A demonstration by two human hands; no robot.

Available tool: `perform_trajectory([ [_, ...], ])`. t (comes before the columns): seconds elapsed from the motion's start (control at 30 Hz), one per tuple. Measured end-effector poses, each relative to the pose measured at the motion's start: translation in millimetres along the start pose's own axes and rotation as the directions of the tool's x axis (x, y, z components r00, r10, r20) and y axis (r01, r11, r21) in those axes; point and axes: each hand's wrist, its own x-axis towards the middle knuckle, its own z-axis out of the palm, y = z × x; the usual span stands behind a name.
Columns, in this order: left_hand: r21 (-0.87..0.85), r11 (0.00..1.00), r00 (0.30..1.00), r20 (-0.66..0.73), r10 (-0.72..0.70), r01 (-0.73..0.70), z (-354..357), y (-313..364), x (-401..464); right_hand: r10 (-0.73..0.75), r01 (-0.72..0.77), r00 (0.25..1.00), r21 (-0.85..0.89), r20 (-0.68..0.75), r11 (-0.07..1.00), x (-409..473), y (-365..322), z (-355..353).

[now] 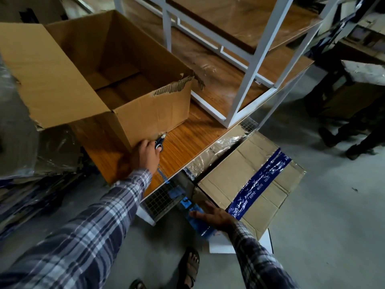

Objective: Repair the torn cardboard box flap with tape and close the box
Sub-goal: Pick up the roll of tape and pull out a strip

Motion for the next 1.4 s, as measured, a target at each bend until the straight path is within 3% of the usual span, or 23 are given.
perform_trajectory([
  [0.1, 0.228, 0.974, 1.0, -0.009, -0.001, 0.004, -6.1, 11.2, 5.8, 0.01, -0.007, 0.999, -0.062, 0.054, 0.998, 9.7, 5.4, 1.6],
  [0.23, 0.41, 0.912, 0.995, 0.093, -0.045, 0.003, -9.3, 27.0, 16.8, -0.028, 0.033, 0.998, -0.093, 0.054, 0.995, 16.4, 5.2, -0.1],
  [0.43, 0.515, 0.856, 0.95, 0.25, -0.187, 0.033, -20.6, 50.6, 32.1, -0.089, 0.094, 0.995, -0.106, 0.051, 0.99, 22.9, 5.9, -2.6],
  [0.5, 0.468, 0.882, 0.927, 0.307, -0.216, 0.05, -24.3, 46.5, 36.3, -0.131, 0.136, 0.99, -0.114, 0.05, 0.984, 25.0, 5.2, -3.2],
  [0.6, 0.203, 0.947, 0.791, 0.522, -0.32, 0.25, -31.8, 33.7, 38.6, -0.19, 0.195, 0.981, -0.147, 0.049, 0.97, 30.8, 4.6, -2.7],
  [0.67, 0.067, 0.889, 0.618, 0.695, -0.368, 0.454, -47.1, 21.3, 29.4, -0.222, 0.226, 0.974, -0.177, 0.043, 0.958, 32.8, 1.6, -2.3],
  [0.73, -0.057, 0.825, 0.523, 0.797, -0.302, 0.563, -66.1, 4.3, 11.1, -0.26, 0.264, 0.965, -0.206, 0.048, 0.942, 31.0, -2.6, -2.3],
  [0.83, -0.156, 0.801, 0.494, 0.848, -0.191, 0.577, -89.6, -26.6, -25.6, -0.264, 0.277, 0.96, -0.187, 0.088, 0.943, 33.0, -2.7, -3.4],
  [1.0, -0.057, 0.866, 0.406, 0.897, -0.174, 0.496, -98.8, -82.6, -85.1, -0.241, 0.264, 0.96, -0.176, 0.141, 0.948, 27.2, -6.4, -7.7],
  [1.2, 0.041, 0.843, 0.198, 0.965, -0.172, 0.536, -93.8, -107.7, -105.0, -0.263, 0.274, 0.956, -0.079, 0.13, 0.959, 25.5, -6.0, 0.8],
  [1.4, 0.139, 0.874, 0.194, 0.948, -0.254, 0.466, -76.4, -78.4, -103.2, -0.261, 0.251, 0.957, 0.095, 0.125, 0.963, 16.5, -6.9, 3.2],
])
